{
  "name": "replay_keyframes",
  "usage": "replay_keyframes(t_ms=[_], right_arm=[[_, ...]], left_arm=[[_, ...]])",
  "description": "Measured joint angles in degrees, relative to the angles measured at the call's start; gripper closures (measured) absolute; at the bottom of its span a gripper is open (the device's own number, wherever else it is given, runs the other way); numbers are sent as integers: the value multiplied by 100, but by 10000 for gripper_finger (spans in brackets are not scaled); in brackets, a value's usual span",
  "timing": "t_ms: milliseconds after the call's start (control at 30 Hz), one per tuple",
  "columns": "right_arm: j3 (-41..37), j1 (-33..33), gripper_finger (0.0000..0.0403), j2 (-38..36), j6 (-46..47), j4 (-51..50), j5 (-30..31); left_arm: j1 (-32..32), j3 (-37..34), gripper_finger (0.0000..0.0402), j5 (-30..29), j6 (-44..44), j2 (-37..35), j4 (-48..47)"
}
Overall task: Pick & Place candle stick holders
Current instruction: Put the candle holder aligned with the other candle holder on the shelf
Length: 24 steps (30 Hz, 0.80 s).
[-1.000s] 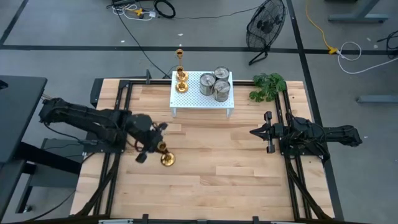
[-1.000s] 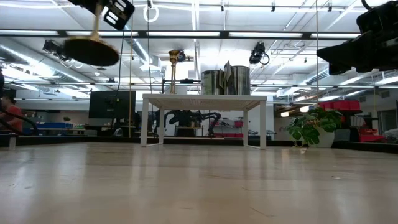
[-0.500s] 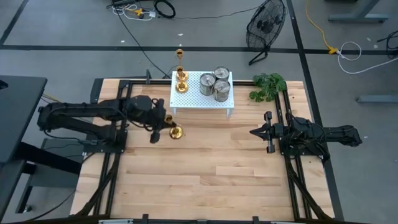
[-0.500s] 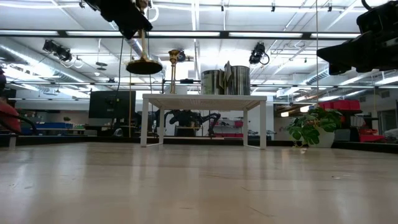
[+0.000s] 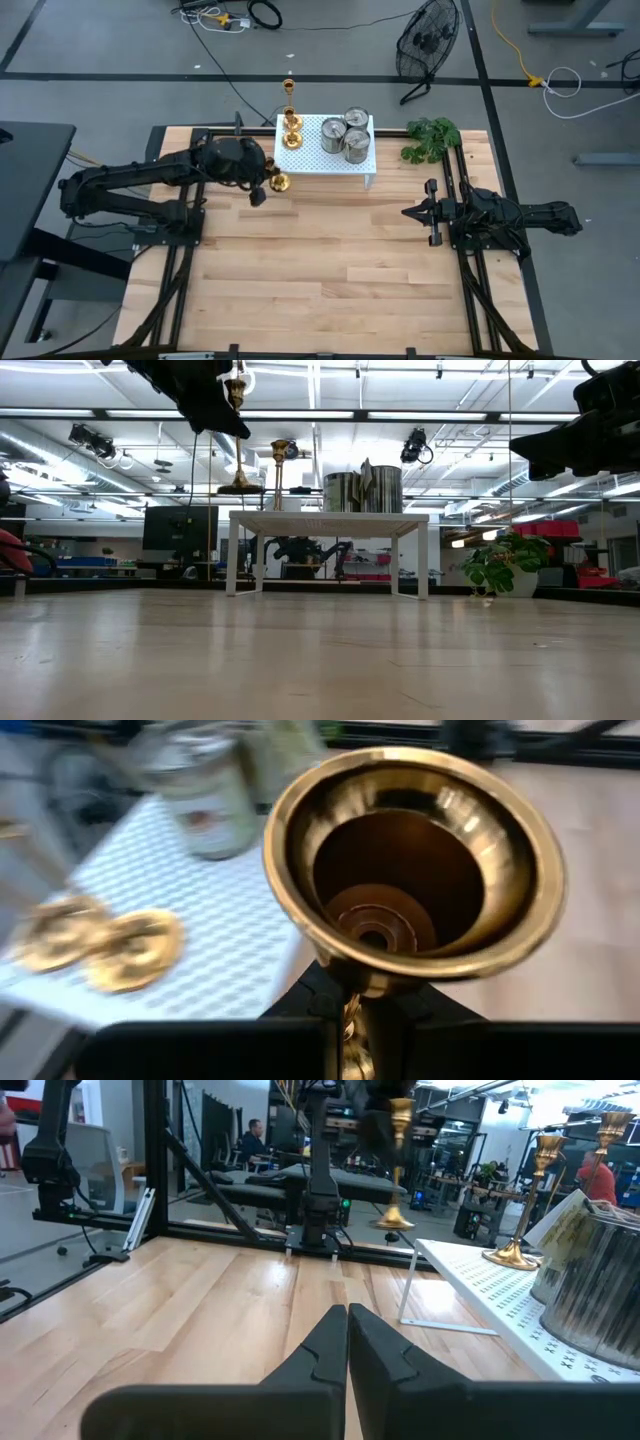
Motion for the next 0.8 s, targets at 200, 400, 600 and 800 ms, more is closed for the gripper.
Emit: replay_keyframes(t_ms=[200,400,600,800], right_arm=[[2,0,385,0,0,0,0],[2,0,385,-1,0,0,0],[2,0,385,0,0,0,0],[2,0,385,0,0,0,0]], left_arm=[[302,0,379,-379,167,0,121],[443,0,379,-234,226,0,196],[441,0,379,-145,261,0,194],[441,0,379,-197,115,0,190]])
